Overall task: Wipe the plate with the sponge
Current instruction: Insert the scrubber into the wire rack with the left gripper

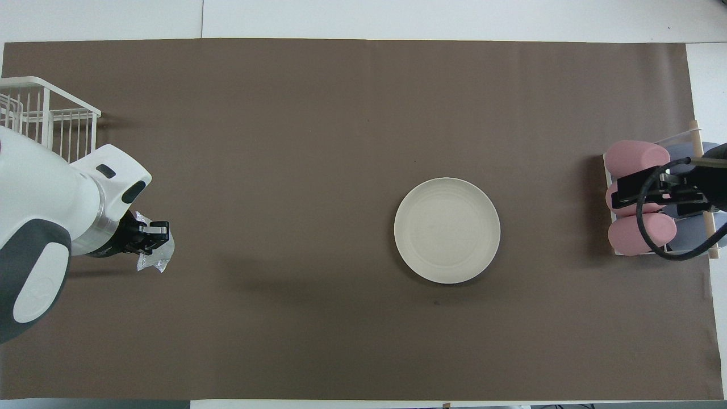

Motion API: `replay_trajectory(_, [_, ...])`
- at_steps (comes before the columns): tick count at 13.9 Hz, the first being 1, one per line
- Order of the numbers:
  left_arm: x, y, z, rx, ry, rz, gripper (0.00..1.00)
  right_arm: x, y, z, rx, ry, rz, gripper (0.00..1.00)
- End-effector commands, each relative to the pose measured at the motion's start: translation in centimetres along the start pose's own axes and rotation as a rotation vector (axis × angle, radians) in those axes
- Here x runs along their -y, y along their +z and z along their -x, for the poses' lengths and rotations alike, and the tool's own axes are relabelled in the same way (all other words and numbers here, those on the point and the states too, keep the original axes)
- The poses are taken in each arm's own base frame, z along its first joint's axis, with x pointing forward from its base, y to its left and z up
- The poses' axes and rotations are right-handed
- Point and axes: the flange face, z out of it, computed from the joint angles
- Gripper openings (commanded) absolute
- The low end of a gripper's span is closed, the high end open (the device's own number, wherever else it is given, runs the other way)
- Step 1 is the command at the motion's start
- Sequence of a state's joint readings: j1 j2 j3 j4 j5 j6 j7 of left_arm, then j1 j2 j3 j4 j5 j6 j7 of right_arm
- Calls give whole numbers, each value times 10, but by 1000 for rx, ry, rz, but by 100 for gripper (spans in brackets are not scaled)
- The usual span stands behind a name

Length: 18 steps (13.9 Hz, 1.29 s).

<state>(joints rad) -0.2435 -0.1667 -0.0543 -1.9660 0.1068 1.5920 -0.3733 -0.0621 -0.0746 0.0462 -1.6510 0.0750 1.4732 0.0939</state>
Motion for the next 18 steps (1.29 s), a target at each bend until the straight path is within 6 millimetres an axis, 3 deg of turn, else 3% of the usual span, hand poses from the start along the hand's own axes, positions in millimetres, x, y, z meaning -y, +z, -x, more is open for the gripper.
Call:
replay_trajectory(1, [-8, -13, -1, 6, -28, -166, 0, -14, -1, -3, -27, -47, 14, 100])
replay_trajectory(4, [-18, -11, -4, -4, -33, -364, 0, -20, -6, -12, -102, -176, 18, 100])
replay_trajectory(10, [-12, 20, -32, -17, -23, -753, 0, -19, -7, -13, -101, -76, 11, 100])
replay_trajectory(13, [-7, 24, -48, -69, -18, -917, 0, -20, -7, -16, -114, -78, 14, 100])
replay_trajectory(18, [4, 79, -97, -52, -3, -1103, 0, -19, -5, -13, -72, -100, 71, 100])
